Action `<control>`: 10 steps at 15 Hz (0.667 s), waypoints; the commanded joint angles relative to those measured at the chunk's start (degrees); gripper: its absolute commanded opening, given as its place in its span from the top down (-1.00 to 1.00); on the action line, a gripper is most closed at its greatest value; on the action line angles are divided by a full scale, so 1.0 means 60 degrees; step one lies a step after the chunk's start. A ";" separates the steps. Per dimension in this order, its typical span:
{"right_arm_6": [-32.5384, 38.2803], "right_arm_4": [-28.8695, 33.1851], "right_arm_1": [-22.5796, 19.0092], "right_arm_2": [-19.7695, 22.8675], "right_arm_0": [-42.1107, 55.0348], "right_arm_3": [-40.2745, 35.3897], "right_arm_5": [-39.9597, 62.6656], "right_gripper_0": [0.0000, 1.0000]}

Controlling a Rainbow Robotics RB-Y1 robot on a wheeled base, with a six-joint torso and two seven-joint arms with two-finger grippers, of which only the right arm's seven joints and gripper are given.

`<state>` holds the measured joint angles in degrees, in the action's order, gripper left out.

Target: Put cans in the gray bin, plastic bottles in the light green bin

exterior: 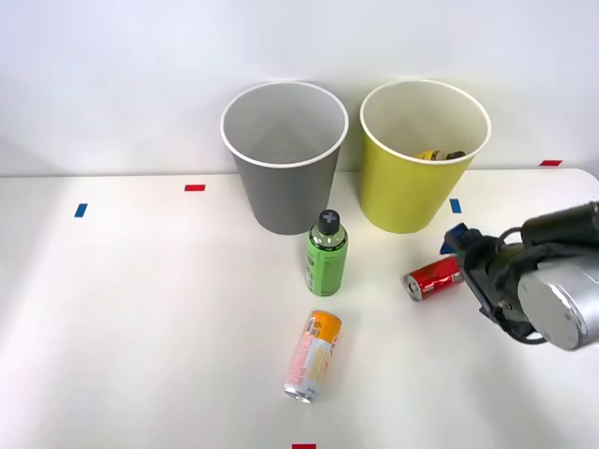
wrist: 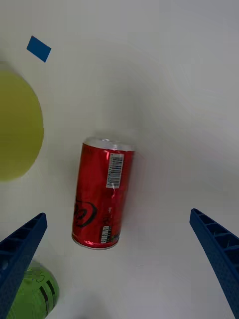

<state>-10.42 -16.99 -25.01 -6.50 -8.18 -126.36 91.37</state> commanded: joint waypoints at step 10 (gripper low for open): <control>0.0126 -0.1665 -0.0724 -0.0660 -0.2417 0.3598 -0.0008 -1.00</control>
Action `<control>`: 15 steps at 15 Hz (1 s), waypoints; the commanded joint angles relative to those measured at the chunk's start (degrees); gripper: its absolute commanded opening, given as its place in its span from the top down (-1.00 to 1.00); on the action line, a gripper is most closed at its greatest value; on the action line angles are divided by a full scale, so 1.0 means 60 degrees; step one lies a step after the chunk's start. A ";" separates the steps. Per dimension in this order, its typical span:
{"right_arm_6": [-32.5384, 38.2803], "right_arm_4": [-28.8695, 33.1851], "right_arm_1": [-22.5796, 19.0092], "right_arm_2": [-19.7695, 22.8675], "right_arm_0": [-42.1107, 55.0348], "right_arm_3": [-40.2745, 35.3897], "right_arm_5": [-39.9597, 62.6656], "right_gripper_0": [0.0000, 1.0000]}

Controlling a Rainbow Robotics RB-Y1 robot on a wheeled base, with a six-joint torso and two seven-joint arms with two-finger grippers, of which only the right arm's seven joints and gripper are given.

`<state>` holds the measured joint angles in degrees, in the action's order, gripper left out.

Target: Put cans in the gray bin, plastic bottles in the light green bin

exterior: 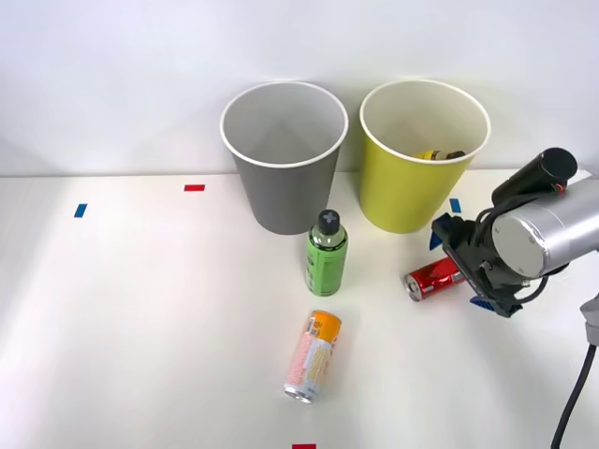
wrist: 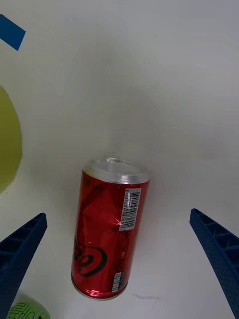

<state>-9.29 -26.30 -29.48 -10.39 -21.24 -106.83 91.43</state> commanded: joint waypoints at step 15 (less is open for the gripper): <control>-0.0488 0.0603 0.0240 -0.0670 -0.0547 0.1398 -0.0561 -0.49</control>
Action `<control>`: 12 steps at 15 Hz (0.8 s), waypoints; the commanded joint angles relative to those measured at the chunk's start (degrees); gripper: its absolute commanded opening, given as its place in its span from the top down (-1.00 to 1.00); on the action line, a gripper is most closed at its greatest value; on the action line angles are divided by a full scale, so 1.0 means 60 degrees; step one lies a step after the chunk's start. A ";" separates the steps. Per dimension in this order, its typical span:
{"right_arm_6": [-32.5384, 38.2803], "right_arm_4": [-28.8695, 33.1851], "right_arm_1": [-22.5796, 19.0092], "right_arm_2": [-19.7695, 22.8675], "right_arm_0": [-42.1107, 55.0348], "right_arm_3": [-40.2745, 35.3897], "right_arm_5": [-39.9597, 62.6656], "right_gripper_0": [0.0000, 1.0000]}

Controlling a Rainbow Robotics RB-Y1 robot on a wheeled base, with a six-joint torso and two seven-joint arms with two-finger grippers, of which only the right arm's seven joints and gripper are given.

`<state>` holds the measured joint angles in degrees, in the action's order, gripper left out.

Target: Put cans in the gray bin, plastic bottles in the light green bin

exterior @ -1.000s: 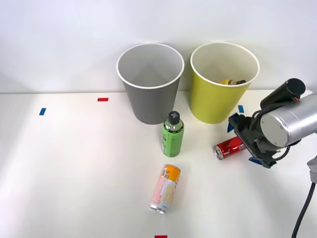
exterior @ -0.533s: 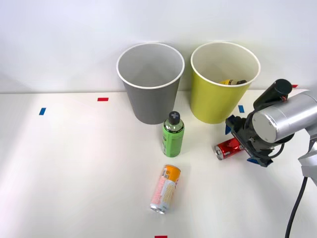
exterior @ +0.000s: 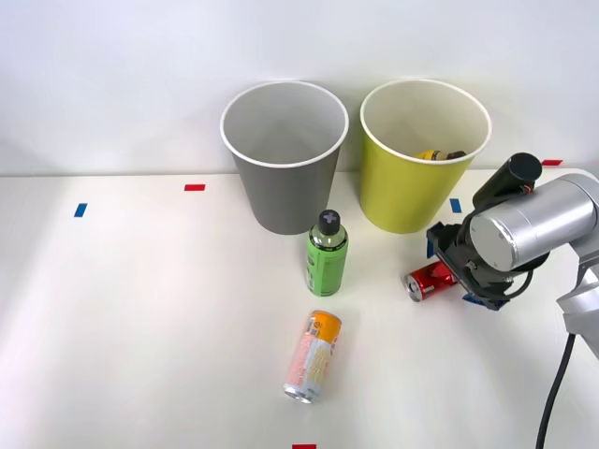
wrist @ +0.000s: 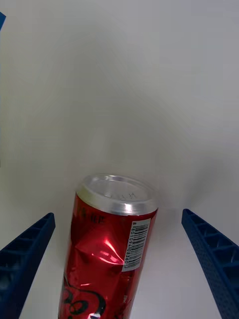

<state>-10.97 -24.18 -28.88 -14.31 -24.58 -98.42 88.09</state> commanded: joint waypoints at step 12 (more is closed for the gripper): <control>-0.1117 0.1247 0.0595 -0.0018 0.0185 -0.0004 0.0011 1.00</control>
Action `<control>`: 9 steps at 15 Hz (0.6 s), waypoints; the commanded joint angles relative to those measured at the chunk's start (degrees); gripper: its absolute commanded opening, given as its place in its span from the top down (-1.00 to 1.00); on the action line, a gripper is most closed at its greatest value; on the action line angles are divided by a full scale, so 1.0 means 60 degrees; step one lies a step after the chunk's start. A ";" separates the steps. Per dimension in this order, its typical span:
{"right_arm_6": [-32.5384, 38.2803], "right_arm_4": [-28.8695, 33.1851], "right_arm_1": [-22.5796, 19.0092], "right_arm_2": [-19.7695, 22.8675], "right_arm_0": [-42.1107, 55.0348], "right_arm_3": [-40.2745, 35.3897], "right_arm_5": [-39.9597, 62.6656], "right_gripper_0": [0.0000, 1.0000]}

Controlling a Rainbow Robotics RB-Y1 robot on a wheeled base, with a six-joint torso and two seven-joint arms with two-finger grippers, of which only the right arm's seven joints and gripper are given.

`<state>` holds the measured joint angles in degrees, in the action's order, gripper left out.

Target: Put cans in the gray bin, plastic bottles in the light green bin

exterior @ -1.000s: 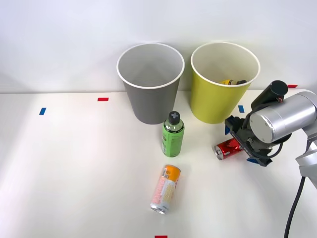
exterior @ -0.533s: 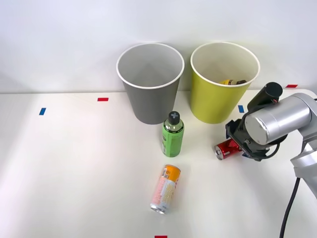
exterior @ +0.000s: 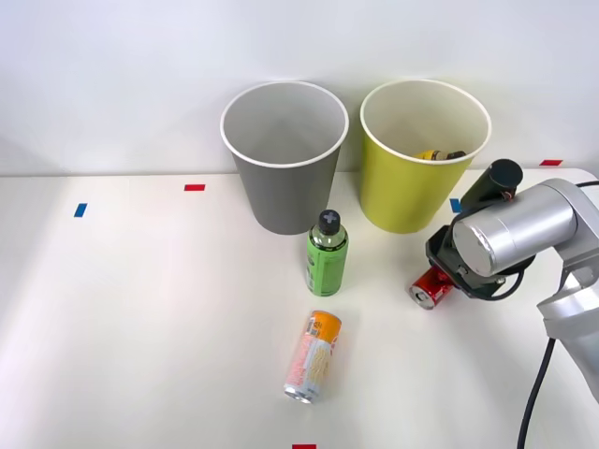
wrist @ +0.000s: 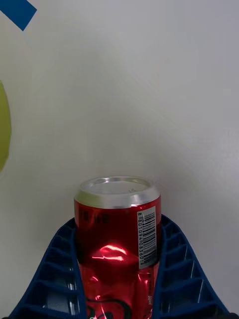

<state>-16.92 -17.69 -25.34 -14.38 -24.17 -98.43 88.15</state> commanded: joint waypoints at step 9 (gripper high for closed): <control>-0.1779 0.2085 -0.0245 -0.0005 0.2065 -0.3326 -0.0013 1.00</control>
<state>-22.31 -9.87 -26.18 -14.34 -16.12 -111.68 88.16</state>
